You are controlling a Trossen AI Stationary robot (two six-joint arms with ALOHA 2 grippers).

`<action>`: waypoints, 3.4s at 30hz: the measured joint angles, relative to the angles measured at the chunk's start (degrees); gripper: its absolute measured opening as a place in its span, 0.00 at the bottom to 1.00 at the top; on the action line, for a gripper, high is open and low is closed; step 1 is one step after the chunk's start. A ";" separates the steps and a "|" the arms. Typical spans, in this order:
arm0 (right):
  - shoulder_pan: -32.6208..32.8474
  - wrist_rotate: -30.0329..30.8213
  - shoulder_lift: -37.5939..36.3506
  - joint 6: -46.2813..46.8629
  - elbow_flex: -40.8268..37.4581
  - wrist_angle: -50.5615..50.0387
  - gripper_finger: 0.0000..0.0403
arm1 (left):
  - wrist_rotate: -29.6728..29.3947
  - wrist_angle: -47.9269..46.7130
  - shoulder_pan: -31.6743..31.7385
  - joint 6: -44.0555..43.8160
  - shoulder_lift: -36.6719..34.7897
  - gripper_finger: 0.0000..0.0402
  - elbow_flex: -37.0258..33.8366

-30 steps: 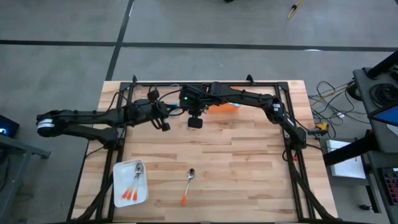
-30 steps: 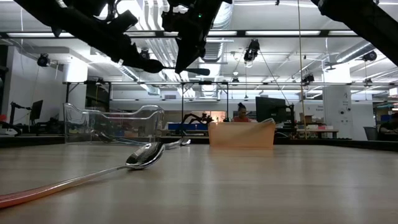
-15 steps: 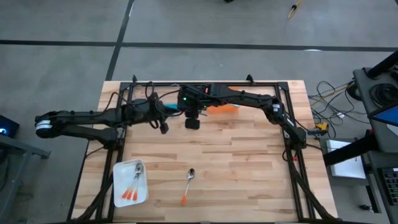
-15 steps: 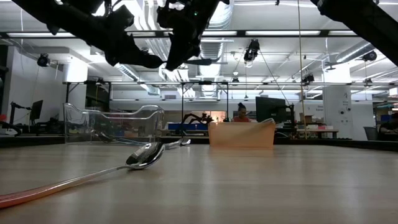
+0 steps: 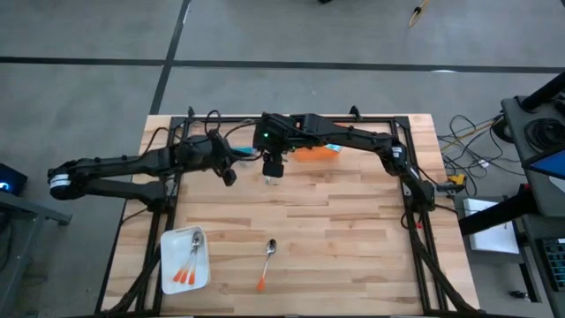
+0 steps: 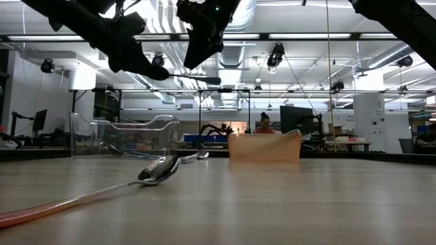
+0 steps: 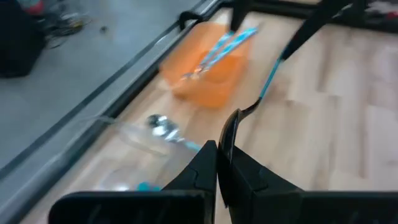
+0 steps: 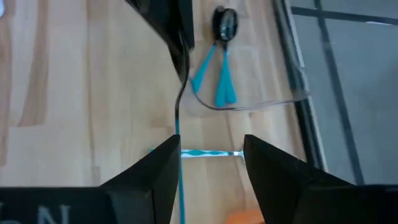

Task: Sort silverware by color (type)
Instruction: Put the blue spoon into the transparent bin

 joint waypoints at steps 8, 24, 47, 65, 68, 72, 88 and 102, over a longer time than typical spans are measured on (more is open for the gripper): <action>-0.27 0.53 -4.62 0.10 0.02 -4.38 0.41 | -4.58 -22.50 5.77 0.94 1.19 0.00 12.50; 3.25 -5.73 -15.43 5.73 -6.66 -13.84 0.41 | 7.40 -43.90 27.44 6.15 9.36 0.00 21.87; 7.36 -6.09 -39.41 4.49 -61.55 38.61 0.41 | 17.51 -51.53 35.75 13.75 26.22 0.00 31.19; 7.33 -5.61 -40.21 -1.17 -73.96 42.22 0.41 | 17.52 -53.80 38.44 2.73 29.38 0.00 30.44; 7.00 -5.63 -40.25 -2.58 -75.01 43.59 0.41 | 17.51 -53.75 38.44 0.06 29.35 0.00 30.44; 6.85 -5.65 -40.16 -3.80 -75.04 43.60 0.41 | 17.52 -53.76 38.44 -2.79 29.34 0.00 30.44; 6.85 -5.76 -40.19 -6.03 -74.97 42.93 0.41 | 17.15 -51.59 38.40 -8.20 31.69 0.00 30.37; 6.81 -5.87 -40.19 -6.17 -74.99 42.48 0.41 | 17.10 -51.11 38.36 -8.23 32.04 0.00 30.33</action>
